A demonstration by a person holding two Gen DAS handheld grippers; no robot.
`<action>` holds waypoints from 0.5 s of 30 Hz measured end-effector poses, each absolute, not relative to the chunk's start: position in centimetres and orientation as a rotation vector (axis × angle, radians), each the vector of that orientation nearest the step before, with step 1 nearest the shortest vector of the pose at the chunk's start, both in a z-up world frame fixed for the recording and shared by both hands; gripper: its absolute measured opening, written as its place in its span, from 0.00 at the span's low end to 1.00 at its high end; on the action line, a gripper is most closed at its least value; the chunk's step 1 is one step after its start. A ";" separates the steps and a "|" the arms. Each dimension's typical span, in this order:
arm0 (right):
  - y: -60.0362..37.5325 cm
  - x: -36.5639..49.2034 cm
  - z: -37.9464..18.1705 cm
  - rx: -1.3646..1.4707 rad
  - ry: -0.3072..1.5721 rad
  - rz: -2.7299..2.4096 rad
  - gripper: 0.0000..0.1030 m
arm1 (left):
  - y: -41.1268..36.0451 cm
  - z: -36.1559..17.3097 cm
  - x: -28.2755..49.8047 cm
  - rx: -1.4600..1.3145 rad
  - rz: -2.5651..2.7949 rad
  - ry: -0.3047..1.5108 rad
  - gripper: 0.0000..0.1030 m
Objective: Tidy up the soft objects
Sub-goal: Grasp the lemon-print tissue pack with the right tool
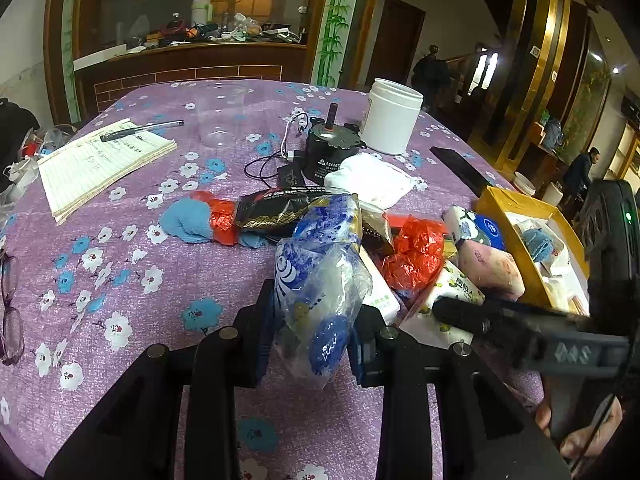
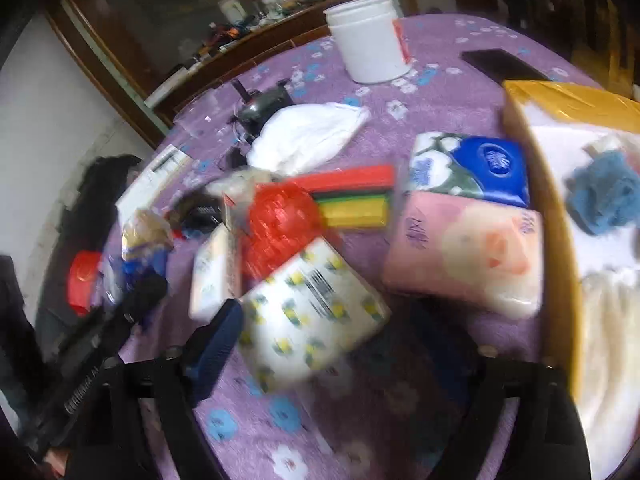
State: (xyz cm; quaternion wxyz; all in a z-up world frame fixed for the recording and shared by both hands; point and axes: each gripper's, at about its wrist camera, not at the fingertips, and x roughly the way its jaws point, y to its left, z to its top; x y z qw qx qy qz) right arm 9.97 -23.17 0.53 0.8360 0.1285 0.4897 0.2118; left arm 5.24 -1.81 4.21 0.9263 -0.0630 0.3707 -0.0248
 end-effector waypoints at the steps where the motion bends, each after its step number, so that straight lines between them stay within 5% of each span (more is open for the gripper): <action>1: -23.0 9.9 0.5 0.282 1.041 0.478 0.89 | -1.8 4.3 5.2 -0.133 -0.051 0.759 0.27; 15: -17.5 5.8 2.0 -0.063 0.966 0.591 0.89 | -1.1 4.6 5.0 -0.146 -0.040 0.747 0.27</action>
